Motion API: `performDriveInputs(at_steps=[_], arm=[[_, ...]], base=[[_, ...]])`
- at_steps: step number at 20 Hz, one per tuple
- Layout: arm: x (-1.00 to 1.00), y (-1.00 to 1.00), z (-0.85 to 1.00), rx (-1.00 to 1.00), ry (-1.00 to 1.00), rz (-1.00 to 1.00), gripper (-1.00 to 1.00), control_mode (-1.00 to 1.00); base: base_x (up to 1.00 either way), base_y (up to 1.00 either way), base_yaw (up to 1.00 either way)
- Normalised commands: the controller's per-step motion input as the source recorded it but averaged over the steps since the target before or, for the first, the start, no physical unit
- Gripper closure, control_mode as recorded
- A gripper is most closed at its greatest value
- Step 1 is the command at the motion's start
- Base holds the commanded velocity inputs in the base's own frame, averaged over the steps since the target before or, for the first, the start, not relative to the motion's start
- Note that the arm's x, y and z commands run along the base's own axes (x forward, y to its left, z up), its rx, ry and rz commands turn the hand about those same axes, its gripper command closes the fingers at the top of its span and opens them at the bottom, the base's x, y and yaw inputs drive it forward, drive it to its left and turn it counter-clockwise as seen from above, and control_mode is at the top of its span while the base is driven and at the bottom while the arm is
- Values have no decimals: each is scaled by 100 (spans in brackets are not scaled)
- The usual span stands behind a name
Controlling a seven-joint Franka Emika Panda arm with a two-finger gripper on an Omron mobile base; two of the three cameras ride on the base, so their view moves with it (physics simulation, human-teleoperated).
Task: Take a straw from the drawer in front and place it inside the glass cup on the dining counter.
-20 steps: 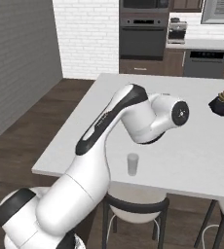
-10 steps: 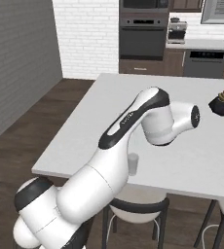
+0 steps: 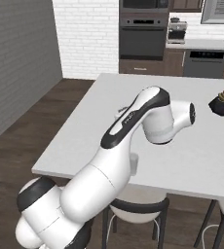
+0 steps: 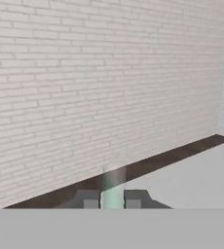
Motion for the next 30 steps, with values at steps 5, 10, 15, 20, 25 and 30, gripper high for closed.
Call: performDriveInputs(at_steps=[5, 10, 15, 20, 25, 30], arm=[[-10, 1, -29, 2, -5, 4, 100, -100], [0, 1, -26, 7, 0, 3, 100, -100], [0, 2, -24, 7, 0, 1, 100, -100], [2, 0, -24, 5, 0, 0, 100, -100], [22, 0, -20, 2, 0, 0, 100, -100], [31, 0, -16, 0, 0, 0, 100, -100]], base=[[0, 0, 0], [0, 0, 0], [0, 0, 0], [0, 0, 0], [0, 0, 0], [0, 0, 0]])
